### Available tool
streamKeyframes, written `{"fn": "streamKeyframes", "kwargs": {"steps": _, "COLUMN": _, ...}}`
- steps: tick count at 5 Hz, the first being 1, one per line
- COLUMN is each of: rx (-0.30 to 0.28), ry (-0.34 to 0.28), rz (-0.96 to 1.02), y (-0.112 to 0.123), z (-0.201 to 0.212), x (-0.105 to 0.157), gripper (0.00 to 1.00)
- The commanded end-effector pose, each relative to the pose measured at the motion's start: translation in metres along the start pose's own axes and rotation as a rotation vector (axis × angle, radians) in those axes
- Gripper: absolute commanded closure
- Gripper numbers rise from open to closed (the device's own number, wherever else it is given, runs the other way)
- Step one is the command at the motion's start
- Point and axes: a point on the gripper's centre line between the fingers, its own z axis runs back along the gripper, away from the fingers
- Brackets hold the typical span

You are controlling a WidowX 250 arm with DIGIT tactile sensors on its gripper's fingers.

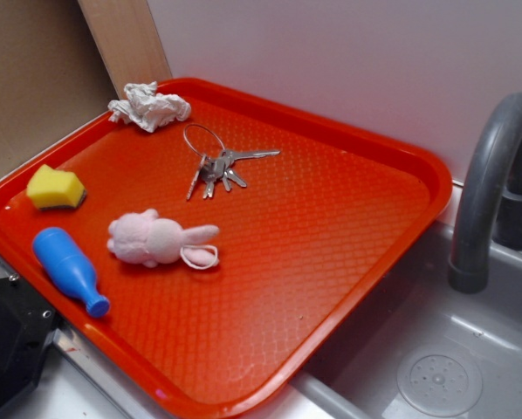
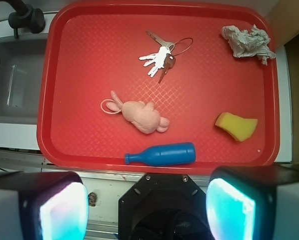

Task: Grab the silver keys.

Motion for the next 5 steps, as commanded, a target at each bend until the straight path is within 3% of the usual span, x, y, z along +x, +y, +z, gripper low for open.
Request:
{"fn": "streamKeyframes", "kwargs": {"steps": 1, "rx": 0.000, "ry": 0.000, "rz": 0.000, "y": 0.000, "z": 0.000, "x": 0.000, "gripper": 0.00}}
{"fn": "streamKeyframes", "kwargs": {"steps": 3, "rx": 0.021, "ry": -0.006, "rz": 0.218, "y": 0.031, "z": -0.045, "x": 0.069, "gripper": 0.00}}
{"fn": "streamKeyframes", "kwargs": {"steps": 4, "rx": 0.022, "ry": -0.012, "rz": 0.286, "y": 0.047, "z": -0.066, "x": 0.090, "gripper": 0.00}}
{"fn": "streamKeyframes", "kwargs": {"steps": 5, "rx": 0.038, "ry": 0.023, "rz": 0.396, "y": 0.067, "z": -0.085, "x": 0.105, "gripper": 0.00}}
